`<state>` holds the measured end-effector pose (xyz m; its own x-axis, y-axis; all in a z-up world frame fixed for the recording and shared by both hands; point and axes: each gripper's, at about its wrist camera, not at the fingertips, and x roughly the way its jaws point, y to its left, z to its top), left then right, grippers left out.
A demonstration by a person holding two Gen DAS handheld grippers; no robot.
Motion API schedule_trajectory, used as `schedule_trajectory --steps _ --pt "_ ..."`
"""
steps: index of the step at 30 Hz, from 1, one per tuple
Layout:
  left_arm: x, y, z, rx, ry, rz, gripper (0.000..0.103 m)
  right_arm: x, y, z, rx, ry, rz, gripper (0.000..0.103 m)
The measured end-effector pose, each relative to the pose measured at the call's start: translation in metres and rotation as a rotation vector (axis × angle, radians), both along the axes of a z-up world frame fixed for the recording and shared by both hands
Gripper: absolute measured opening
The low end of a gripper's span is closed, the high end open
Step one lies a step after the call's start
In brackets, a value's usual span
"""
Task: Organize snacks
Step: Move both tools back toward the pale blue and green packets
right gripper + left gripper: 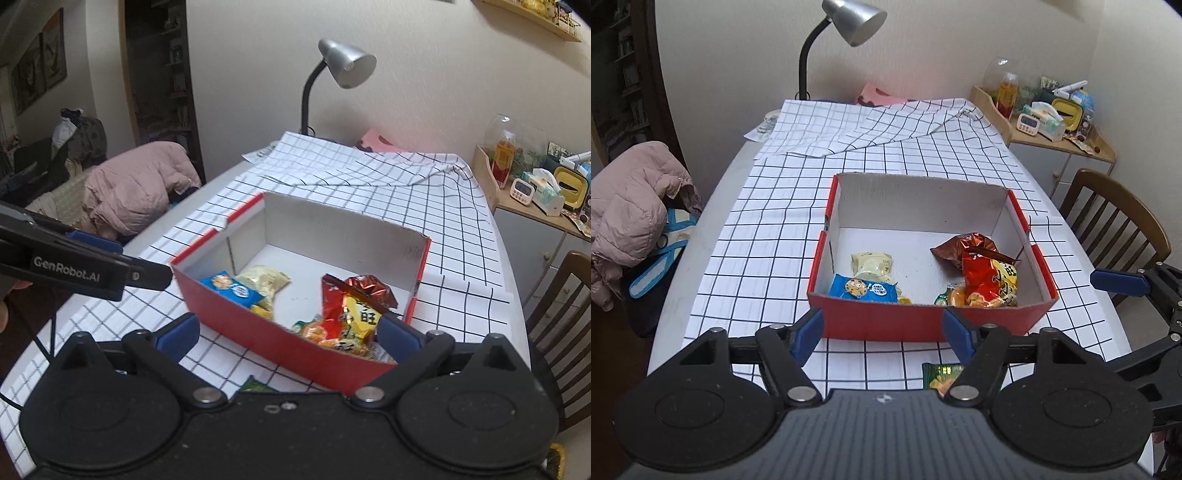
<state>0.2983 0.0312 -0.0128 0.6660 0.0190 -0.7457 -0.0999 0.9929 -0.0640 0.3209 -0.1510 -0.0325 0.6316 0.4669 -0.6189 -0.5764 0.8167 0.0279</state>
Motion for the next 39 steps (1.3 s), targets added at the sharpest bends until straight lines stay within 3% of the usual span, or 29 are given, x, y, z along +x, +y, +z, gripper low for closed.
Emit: schedule_trajectory --steps 11,14,18,22,27,39 --pt "-0.051 0.002 0.008 -0.011 -0.061 0.020 0.085 -0.040 -0.002 0.007 0.042 -0.022 0.051 0.102" --pt "-0.062 0.007 0.005 -0.038 -0.060 0.027 0.092 -0.047 -0.003 0.004 0.059 -0.014 0.063 0.103" --pt "-0.073 0.014 -0.004 -0.063 -0.037 0.045 0.094 -0.058 -0.003 -0.004 0.067 -0.014 0.088 0.103" --pt "-0.084 0.021 -0.017 -0.071 -0.016 0.084 0.094 -0.066 -0.004 -0.017 0.067 -0.004 0.102 0.103" --pt "-0.093 0.029 -0.042 -0.051 0.039 0.111 0.094 -0.068 -0.002 -0.044 -0.011 0.014 0.131 0.103" --pt "-0.088 0.018 -0.084 0.045 0.064 0.018 0.094 -0.038 0.001 -0.093 -0.072 0.048 0.181 0.102"
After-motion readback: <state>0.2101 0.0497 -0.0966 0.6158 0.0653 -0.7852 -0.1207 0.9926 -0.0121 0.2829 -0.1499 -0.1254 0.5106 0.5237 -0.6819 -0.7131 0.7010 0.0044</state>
